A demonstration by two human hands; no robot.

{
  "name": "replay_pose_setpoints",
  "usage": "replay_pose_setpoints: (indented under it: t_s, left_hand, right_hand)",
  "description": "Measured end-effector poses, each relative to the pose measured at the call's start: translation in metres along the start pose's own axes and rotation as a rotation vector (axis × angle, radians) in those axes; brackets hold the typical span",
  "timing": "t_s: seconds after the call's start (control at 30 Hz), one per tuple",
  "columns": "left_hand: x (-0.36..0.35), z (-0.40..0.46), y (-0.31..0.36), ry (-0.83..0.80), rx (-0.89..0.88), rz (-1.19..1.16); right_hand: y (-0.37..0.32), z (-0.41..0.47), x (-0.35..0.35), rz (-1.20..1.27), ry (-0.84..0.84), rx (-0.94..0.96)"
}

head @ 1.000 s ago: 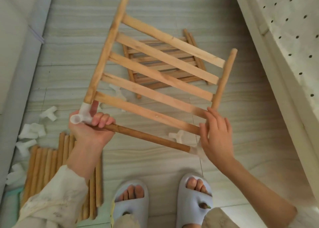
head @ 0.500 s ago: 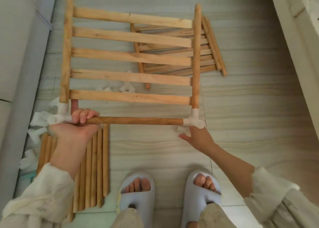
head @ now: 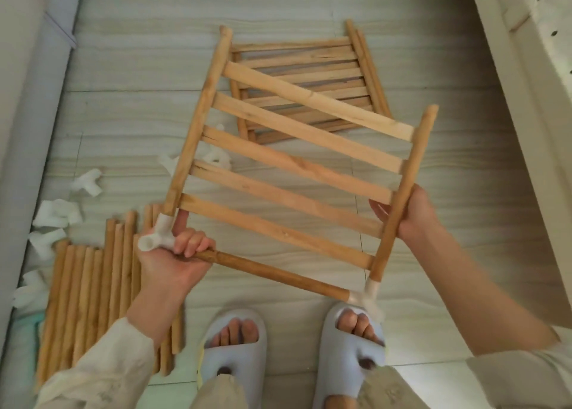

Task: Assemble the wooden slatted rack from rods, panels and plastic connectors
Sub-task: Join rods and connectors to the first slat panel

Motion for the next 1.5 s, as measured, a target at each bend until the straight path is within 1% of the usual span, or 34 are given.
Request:
replay_pose_setpoints:
  t_s: [0.07,0.13,0.17,0.2,0.23,0.3,0.33,0.4,0.43,0.5,0.57,0.63,0.7,0.73,0.8,0.87,0.93,1.03,1.1,1.2,1.23,1.3,1.4,1.43,1.5]
  left_hand:
    - [0.009,0.002,-0.012,-0.029,0.053,-0.016]
    - [0.005,-0.001,-0.023,-0.092,0.137,-0.042]
    - [0.004,-0.003,-0.026,-0.117,0.187,-0.015]
    - [0.003,-0.004,-0.026,-0.12,0.233,0.06]
    - [0.003,-0.005,-0.023,-0.11,0.269,0.158]
    - [0.002,-0.001,-0.013,-0.057,0.348,0.444]
    - [-0.002,0.004,-0.007,-0.043,0.371,0.605]
    - [-0.013,0.017,0.003,-0.035,0.389,1.003]
    - [-0.019,0.023,0.007,-0.026,0.372,1.198]
    - [-0.031,0.039,0.015,0.017,0.267,1.45]
    - [-0.042,0.053,0.021,0.004,0.187,1.548]
    - [-0.044,0.063,0.027,-0.023,0.165,1.601]
    - [-0.042,0.071,0.035,-0.001,0.126,1.688]
    - [-0.041,0.073,0.036,0.021,0.112,1.682]
    - [-0.043,0.076,0.03,0.025,0.135,1.582]
    - [-0.048,0.077,0.021,-0.007,0.175,1.619]
    - [-0.045,0.079,0.019,0.0,0.185,1.634]
    - [-0.035,0.081,0.014,0.017,0.207,1.537]
    - [-0.033,0.08,0.011,-0.011,0.202,1.442]
    - [-0.038,0.078,0.011,-0.083,0.141,1.392]
    - [-0.04,0.077,0.014,-0.086,0.109,1.372]
    - [-0.045,0.077,0.022,-0.074,0.044,1.272]
    - [-0.061,0.075,0.03,-0.073,0.001,1.094]
    - [-0.068,0.074,0.031,-0.079,-0.009,1.069]
    - [-0.078,0.072,0.035,-0.045,-0.067,1.112]
  right_hand:
    - [-0.011,0.002,0.01,-0.081,0.102,0.032]
    - [-0.018,0.005,0.017,-0.114,0.157,0.064]
    - [-0.022,0.006,0.022,-0.135,0.19,0.084]
    - [-0.028,0.007,0.025,-0.159,0.217,0.111]
    - [-0.034,0.006,0.028,-0.183,0.24,0.14]
    - [-0.043,0.007,0.032,-0.249,0.281,0.179]
    - [-0.048,0.009,0.033,-0.283,0.288,0.207]
    - [-0.055,0.013,0.029,-0.349,0.283,0.23]
    - [-0.056,0.015,0.027,-0.365,0.277,0.226]
    - [-0.056,0.02,0.021,-0.371,0.261,0.214]
    - [-0.055,0.023,0.017,-0.368,0.239,0.209]
    - [-0.059,0.025,0.014,-0.372,0.218,0.223]
    - [-0.062,0.027,0.012,-0.376,0.192,0.217]
    - [-0.063,0.027,0.011,-0.379,0.174,0.213]
    - [-0.059,0.03,0.008,-0.406,0.119,0.192]
    - [-0.053,0.034,0.006,-0.431,0.068,0.166]
    - [-0.047,0.037,0.005,-0.435,0.033,0.134]
    - [-0.044,0.041,0.005,-0.439,0.013,0.133]
    - [-0.05,0.042,0.006,-0.432,0.05,0.209]
    - [-0.069,0.031,0.011,-0.354,0.143,0.397]
    - [-0.074,0.025,0.008,-0.329,0.145,0.441]
    - [-0.083,0.013,-0.007,-0.369,0.103,0.522]
    - [-0.097,-0.016,-0.039,-0.497,0.05,0.706]
    - [-0.099,-0.023,-0.053,-0.551,0.008,0.75]
    - [-0.094,-0.029,-0.087,-0.66,-0.156,0.745]
Point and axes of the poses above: each hand's wrist, its own z-axis towards the middle knuckle, its own x-axis out of the back of the hand, y = z × x, the point moved 10 cm from there along z, towards the middle knuckle, and after that the axes turned 11 degrees about -y, right-handed, at the moved point
